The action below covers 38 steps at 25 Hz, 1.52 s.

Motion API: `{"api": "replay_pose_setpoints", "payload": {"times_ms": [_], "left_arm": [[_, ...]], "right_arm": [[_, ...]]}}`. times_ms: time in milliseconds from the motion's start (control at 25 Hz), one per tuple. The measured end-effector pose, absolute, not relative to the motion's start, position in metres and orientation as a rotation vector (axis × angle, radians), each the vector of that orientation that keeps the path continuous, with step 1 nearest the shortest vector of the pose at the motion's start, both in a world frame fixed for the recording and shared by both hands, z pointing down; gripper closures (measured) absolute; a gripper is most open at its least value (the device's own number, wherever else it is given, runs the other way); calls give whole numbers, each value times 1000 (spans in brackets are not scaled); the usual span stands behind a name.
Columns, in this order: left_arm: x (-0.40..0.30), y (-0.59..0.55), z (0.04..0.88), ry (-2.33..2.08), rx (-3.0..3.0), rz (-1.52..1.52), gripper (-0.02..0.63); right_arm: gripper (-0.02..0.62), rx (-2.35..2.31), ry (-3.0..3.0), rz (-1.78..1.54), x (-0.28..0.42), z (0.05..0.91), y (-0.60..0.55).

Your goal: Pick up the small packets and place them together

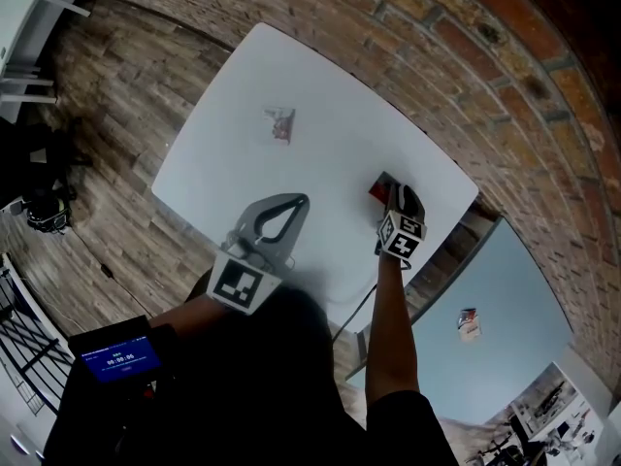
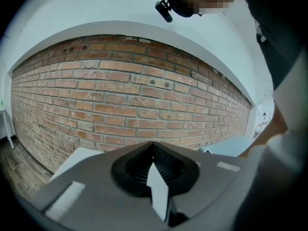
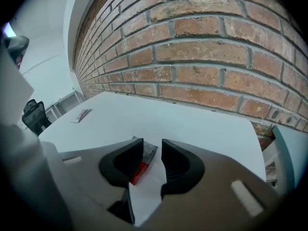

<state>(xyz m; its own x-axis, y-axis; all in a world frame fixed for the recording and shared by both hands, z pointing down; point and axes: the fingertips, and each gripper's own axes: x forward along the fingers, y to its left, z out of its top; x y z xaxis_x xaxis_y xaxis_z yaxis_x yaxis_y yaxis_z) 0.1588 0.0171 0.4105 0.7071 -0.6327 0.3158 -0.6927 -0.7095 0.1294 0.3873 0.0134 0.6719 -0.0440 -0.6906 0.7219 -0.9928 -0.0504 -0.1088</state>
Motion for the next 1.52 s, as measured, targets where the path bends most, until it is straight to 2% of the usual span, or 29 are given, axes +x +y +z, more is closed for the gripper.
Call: {"api": "replay_pose_setpoints", "payload": {"times_ms": [440,680,1000,1520], "left_arm": [[158,17,413,-1057,2658,362,604],[157,18,416,-1055,2652,369,605],[149,17,417,-1086,2642,356,605],[110,28,415,-1113,2592,308,605]], "right_arm": [[465,1719,-1776,1006,378,687,13],[531,1713,-1786,1015,376,686,16],[588,1741,-1793,1013,375,678,21],[591,1811,-1870,934,345,629,38]]}}
